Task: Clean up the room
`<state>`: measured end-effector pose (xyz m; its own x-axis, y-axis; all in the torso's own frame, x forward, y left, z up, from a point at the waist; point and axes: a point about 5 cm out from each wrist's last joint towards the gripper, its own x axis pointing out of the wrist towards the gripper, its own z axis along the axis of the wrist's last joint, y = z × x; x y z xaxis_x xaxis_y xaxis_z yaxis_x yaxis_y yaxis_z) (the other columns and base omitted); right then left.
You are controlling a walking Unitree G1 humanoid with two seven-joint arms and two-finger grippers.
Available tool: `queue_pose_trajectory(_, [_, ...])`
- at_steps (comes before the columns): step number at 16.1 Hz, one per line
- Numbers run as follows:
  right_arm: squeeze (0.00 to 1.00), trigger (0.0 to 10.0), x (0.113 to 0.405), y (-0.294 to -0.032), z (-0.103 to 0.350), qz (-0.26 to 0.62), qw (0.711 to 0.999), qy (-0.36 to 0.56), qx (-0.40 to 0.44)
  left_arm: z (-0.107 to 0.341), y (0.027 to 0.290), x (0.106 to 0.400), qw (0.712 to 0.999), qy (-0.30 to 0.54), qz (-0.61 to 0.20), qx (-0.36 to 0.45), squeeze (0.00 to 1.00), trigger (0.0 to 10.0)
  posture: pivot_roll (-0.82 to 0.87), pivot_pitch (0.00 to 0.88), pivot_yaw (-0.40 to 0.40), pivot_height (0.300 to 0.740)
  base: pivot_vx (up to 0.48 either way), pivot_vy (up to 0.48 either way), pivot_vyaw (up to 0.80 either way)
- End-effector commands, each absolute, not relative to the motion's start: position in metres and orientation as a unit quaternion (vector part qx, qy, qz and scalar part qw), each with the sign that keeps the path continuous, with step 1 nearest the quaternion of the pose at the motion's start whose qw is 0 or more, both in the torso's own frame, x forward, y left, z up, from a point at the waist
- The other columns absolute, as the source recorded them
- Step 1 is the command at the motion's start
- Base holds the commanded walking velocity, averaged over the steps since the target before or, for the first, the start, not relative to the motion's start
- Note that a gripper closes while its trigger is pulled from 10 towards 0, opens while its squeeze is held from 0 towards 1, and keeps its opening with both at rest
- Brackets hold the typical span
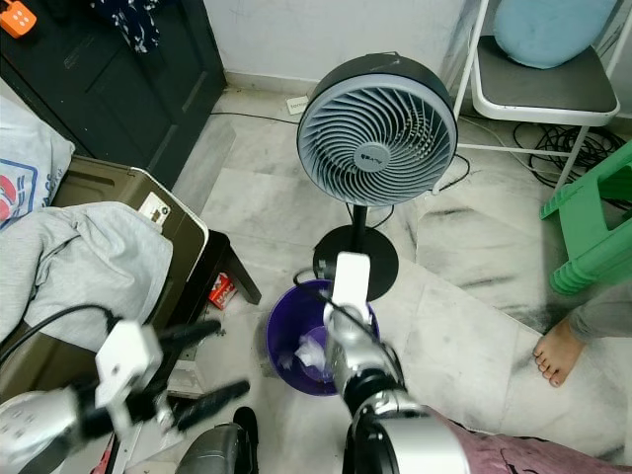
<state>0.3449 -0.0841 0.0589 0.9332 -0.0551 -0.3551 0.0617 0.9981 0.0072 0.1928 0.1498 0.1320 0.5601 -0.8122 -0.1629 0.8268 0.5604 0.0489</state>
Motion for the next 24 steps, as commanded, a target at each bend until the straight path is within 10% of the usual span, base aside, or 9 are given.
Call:
queue_pose_trajectory(1, [1.00, 10.0, 0.349, -0.075, 0.071, 0.005, 0.991, 0.134, -0.013, 0.128, 0.148, 0.195, 0.887, 0.062, -0.454, 0.059, 0.00, 10.0, 0.15, 0.254, 0.065, 0.740, 0.000, 0.000, 0.00])
queue_pose_trajectory(13, [1.00, 10.0, 0.320, -0.130, 0.102, 0.048, 0.994, -0.029, -0.093, 0.139, 0.136, 0.283, 0.980, -0.089, -0.172, 0.043, 0.00, 10.0, -0.01, 0.000, 0.018, 0.740, 0.000, 0.000, 0.00])
queue_pose_trajectory(24, [1.00, 10.0, 0.307, -0.148, 0.111, -0.005, 0.991, -0.063, -0.119, 0.108, 0.166, 0.282, 0.998, -0.047, -0.014, 0.026, 0.00, 10.0, -0.01, 0.000, 0.036, 0.740, 0.000, 0.000, 0.00])
